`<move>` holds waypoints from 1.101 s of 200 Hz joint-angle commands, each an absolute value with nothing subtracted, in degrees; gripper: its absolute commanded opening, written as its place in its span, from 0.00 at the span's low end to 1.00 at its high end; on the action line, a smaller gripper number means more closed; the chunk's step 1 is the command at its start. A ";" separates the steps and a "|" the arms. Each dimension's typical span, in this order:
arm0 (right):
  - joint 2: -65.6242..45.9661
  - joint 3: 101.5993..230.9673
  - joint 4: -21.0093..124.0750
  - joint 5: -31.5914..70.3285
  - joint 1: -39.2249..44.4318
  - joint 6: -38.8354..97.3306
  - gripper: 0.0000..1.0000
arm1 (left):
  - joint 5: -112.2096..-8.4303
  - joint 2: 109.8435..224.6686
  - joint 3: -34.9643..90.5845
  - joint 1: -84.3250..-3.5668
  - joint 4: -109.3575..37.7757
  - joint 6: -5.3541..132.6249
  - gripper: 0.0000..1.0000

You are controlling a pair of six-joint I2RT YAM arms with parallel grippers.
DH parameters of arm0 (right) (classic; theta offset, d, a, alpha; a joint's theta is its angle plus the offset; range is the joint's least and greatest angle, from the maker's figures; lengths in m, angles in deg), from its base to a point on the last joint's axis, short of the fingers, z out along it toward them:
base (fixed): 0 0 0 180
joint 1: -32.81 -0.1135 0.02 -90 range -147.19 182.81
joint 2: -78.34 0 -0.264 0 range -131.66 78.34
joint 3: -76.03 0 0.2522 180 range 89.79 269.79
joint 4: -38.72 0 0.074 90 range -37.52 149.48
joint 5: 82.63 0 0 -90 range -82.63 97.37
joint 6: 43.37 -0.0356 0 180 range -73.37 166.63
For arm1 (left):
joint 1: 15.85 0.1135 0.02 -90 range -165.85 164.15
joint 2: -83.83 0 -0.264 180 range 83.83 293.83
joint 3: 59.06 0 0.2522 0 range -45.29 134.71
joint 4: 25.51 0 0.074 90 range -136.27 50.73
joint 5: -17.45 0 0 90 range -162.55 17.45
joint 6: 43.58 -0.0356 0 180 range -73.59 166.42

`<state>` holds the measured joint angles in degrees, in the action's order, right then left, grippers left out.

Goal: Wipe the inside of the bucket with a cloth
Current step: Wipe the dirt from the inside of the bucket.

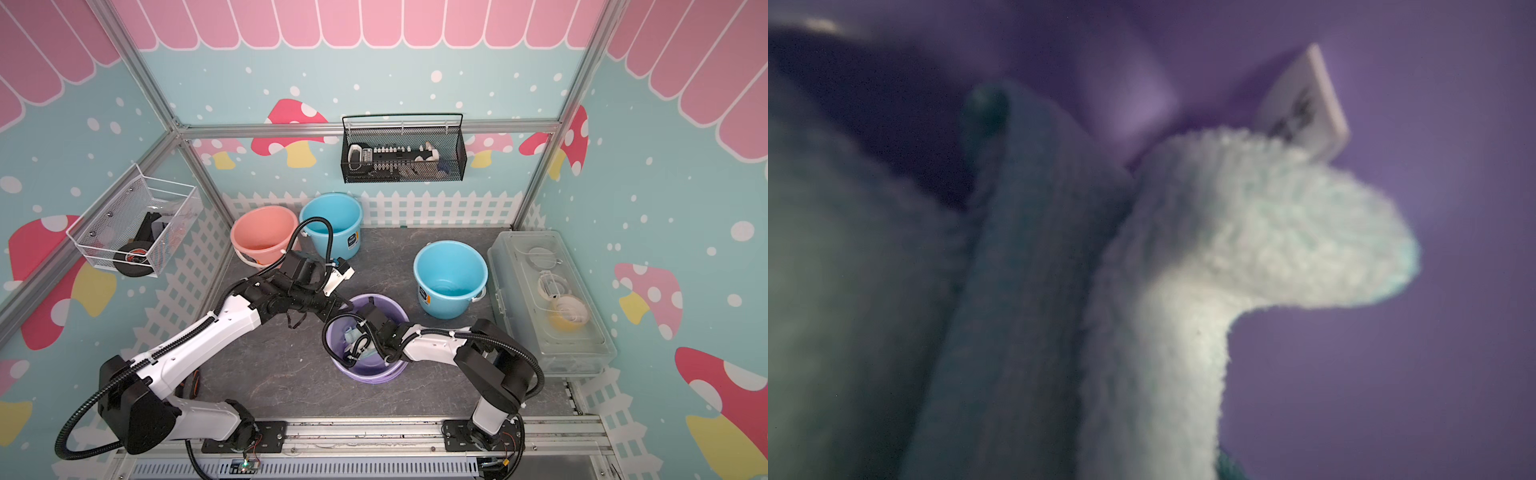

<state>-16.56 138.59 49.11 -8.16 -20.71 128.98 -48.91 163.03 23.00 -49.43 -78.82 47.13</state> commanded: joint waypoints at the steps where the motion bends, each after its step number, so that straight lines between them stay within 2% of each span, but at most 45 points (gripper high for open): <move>1: -13.14 139.92 51.99 -7.84 -21.59 126.13 0.04 | -49.95 163.38 23.61 -51.00 -79.35 48.95 0.00; 69: 1.08 147.83 72.95 -15.19 -21.63 130.22 0.05 | -51.99 163.50 22.87 -51.01 -79.40 50.37 0.00; 121: 2.06 153.01 84.47 -21.06 -21.76 135.18 0.05 | -51.72 163.73 22.80 -50.98 -79.40 50.63 0.00; 172: -3.84 149.80 82.55 -16.07 -21.49 132.50 0.06 | -51.48 163.48 22.40 -50.99 -79.43 50.72 0.00; 220: -13.53 146.55 71.26 -11.23 -20.96 127.61 0.06 | -51.69 162.81 21.94 -51.07 -79.36 50.85 0.00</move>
